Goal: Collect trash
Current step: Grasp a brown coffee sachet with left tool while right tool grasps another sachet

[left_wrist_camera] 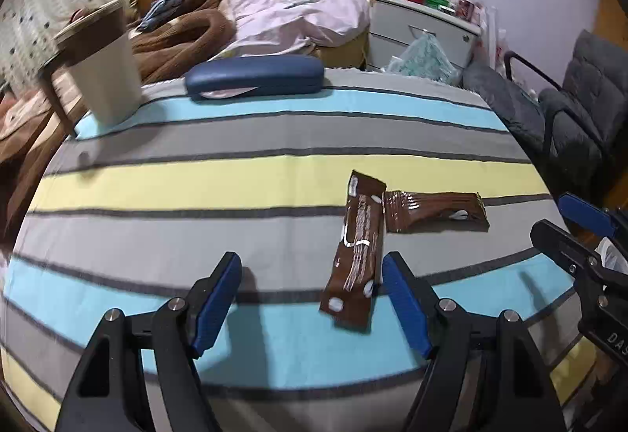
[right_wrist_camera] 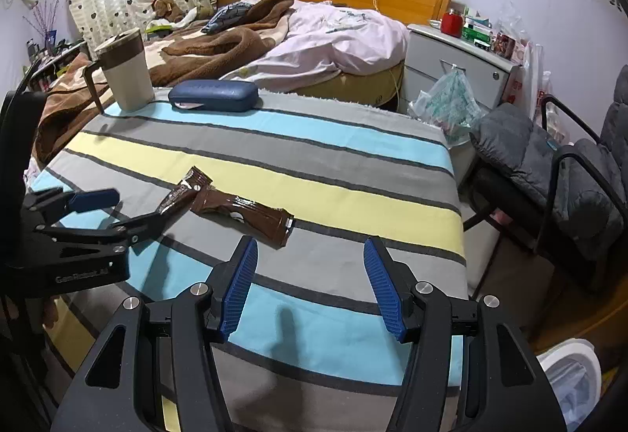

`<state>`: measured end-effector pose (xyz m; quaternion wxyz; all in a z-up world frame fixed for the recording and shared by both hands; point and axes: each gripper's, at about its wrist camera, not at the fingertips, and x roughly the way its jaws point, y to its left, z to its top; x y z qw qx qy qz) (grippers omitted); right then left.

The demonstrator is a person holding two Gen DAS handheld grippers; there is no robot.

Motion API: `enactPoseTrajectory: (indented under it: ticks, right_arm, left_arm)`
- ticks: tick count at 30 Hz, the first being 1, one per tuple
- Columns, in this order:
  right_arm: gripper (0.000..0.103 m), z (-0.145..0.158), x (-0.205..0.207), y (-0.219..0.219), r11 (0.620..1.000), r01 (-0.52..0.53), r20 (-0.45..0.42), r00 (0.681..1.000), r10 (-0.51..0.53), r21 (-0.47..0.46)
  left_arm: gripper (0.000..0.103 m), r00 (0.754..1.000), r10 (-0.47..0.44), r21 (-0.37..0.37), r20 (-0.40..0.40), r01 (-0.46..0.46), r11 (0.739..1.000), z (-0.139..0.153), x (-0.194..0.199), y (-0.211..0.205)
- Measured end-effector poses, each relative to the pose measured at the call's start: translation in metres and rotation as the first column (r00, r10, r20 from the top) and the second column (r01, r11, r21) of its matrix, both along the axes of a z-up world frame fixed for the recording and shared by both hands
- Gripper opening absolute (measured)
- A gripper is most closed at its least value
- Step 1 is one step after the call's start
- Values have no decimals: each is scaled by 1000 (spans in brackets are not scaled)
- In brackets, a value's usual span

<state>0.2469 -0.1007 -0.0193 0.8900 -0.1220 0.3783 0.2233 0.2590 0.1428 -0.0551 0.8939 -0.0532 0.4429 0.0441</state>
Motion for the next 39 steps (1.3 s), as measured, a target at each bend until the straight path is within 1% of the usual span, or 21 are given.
enactPoseTrajectory:
  ticks: [1,2,3,4,6,7,8,9,10,11,12,18,20,22,27,29,31,34,39]
  right_arm:
    - [58,-1,1,0,1000,4,-2,1000,-4,-5]
    - [58,-1,2,-1,1000,7,-5,1000,-7,-7]
    - [58,-1,3,-1,1000,9,-7,1000,-9,-8]
    - [58,-1,3,-1,1000,10,-9,1000,-10,-9]
    - [58,-2,4,1,1000,4,-9,1000,-4,-11]
    - [58,-3,5,2,1000,4,-11,1000,-4,-16]
    - [58,-3,5,3,1000,3,-12,1000,-3,-18]
    - [58,-4,6,4,1000,-3,-13,1000,3,-17]
    - [58,-4,6,6,1000,-10,-17,1000,10,-16]
    - [58,-4,6,7,1000,-16,-18,1000,16,-15]
    - [58,-4,7,8,1000,-24,-19,1000,24,-14]
    - [58,-5,10,22,996,-87,-15,996,87,-11]
    - [58,-6,12,30,991,-136,-15,991,135,-10]
    - [58,-8,15,34,987,-158,-21,987,158,-8]
    - [58,-11,18,51,969,-244,-17,970,244,-27]
    - [62,-14,18,56,959,-277,-15,961,276,-54]
    - [62,-18,19,60,949,-307,-27,952,306,-71]
    - [62,-24,21,60,944,-318,-65,947,313,-92]
    - [62,-22,24,52,955,-293,-108,952,286,-46]
  left_arm:
    - [76,1000,-5,18,-15,5,1000,-3,4,-2]
    - [76,1000,-14,40,-10,14,999,-3,7,-4]
    - [76,1000,-24,49,-5,24,998,-3,9,-5]
    - [74,1000,-28,43,-5,28,999,-3,11,-4]
    - [63,999,-41,38,2,41,998,-2,14,-4]
    - [61,999,-47,41,7,46,998,-2,14,-4]
    - [53,999,-54,40,9,53,998,-1,13,-3]
    - [43,998,-63,40,12,63,997,-1,13,-3]
    - [37,998,-68,42,13,67,997,0,12,-2]
    - [29,997,-73,41,11,73,997,0,11,-1]
    - [23,997,-80,37,10,79,996,1,10,1]
    - [22,998,-67,19,12,66,998,2,1,17]
    - [22,998,-58,11,15,58,998,2,-4,23]
    - [22,999,-52,2,15,52,999,1,-9,28]
    - [22,999,-30,-22,19,31,999,1,-19,39]
    - [23,999,-30,-29,21,30,999,0,-19,41]
    - [23,999,-28,-37,25,29,999,0,-20,41]
    - [23,999,-28,-39,28,29,999,-1,-20,41]
    - [23,999,-26,-32,31,27,999,-1,-19,41]
